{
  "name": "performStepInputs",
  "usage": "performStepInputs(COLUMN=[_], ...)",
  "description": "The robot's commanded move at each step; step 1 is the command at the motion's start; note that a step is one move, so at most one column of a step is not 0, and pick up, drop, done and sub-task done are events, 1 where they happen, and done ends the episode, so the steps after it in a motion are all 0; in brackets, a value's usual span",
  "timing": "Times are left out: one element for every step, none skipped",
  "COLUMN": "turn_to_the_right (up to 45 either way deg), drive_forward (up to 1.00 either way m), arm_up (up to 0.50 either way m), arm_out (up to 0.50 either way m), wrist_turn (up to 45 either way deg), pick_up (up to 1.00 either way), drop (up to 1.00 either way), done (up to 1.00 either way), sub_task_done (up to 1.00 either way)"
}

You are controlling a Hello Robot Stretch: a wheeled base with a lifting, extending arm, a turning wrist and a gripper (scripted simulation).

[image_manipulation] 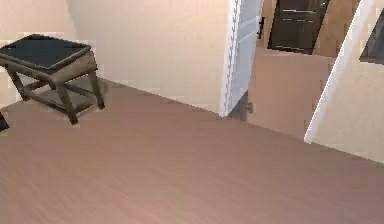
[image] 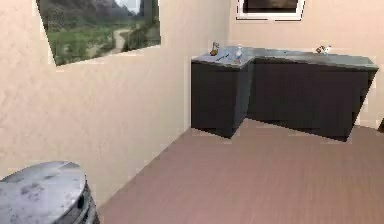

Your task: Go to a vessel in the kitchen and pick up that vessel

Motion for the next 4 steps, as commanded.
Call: performStepInputs(turn_to_the_right=[30.0, 0.0, 0.0, -45.0], drive_forward=[0.00, 1.00, 0.80, 0.00], arm_up=[0.00, 0.00, 0.00, 0.00], arm_out=[0.00, 0.00, 0.00, 0.00], wrist_turn=[0.0, 0.0, 0.0, 0.0], pick_up=[0.00, 0.00, 0.00, 0.00], drop=[0.00, 0.00, 0.00, 0.00], done=[0.00, 0.00, 0.00, 0.00], sub_task_done=[0.00, 0.00, 0.00, 0.00])
